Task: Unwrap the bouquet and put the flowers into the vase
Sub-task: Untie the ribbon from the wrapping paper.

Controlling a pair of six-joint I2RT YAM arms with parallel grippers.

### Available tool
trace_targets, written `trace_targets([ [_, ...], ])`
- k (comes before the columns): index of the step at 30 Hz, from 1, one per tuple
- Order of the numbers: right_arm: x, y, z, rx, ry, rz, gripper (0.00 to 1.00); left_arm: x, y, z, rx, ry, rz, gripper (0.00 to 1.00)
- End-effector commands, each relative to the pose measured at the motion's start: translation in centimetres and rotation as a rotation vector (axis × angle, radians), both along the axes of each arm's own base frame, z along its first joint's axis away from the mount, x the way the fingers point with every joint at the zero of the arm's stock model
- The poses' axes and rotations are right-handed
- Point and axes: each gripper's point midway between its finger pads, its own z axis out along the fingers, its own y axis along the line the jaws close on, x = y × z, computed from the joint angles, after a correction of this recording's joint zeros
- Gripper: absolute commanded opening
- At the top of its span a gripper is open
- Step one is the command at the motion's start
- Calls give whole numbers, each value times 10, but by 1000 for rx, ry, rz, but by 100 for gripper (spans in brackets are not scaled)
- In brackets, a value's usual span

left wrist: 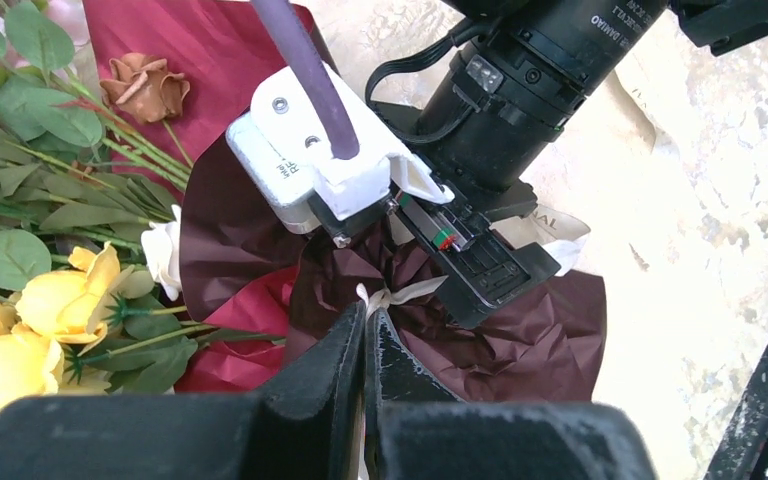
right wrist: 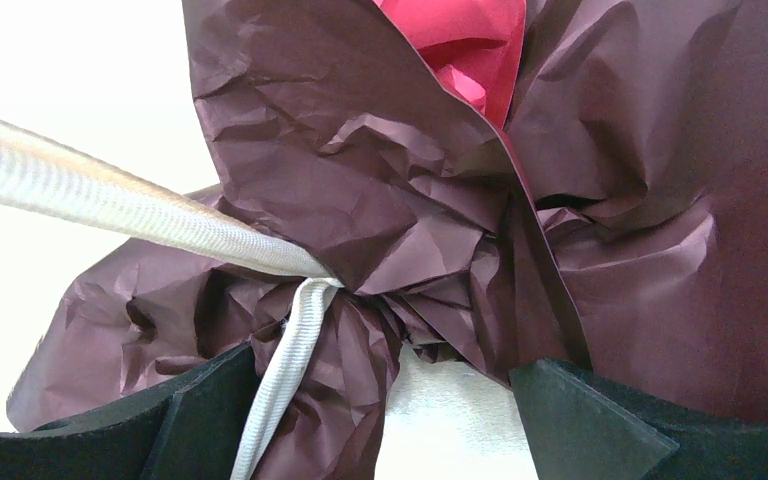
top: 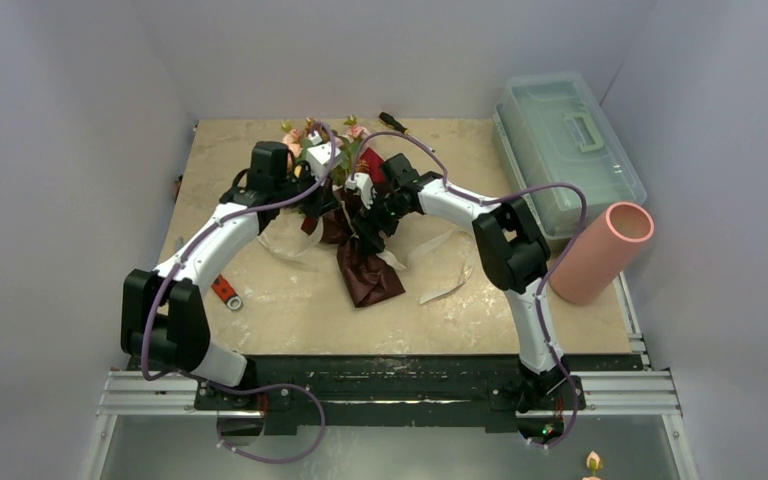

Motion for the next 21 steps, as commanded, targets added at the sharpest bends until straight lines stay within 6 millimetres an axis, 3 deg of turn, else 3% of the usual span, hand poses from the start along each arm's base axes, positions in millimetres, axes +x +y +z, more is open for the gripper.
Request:
trace_targets([
  [1, -11, -20, -38, -118, 55, 4, 96, 24, 2, 59, -109, -147, 31, 0],
  [5, -12, -20, -38, -117, 61, 5, 95, 28, 18, 24, -77, -67, 97, 0],
  [7, -12, -20, -38, -117, 62, 5, 95, 27, 6, 24, -106, -59, 62, 0],
  [9, -13, -20, -37, -115, 63, 4, 95, 25, -15, 41, -131, -107, -4, 0],
  [12, -13, -19, -36, -114, 69, 6, 95, 37, -36, 86, -237, -196, -27, 0],
  [16, -16, -20, -36, -118, 82, 5, 95, 53, -32, 130, -386, -196, 34, 0],
  [18, -16, -21, -36, -119, 85, 3, 95, 53, -29, 137, -402, -199, 51, 0],
  [21, -17, -21, -36, -121, 86, 4, 94, 51, -18, 121, -383, -159, 82, 0],
])
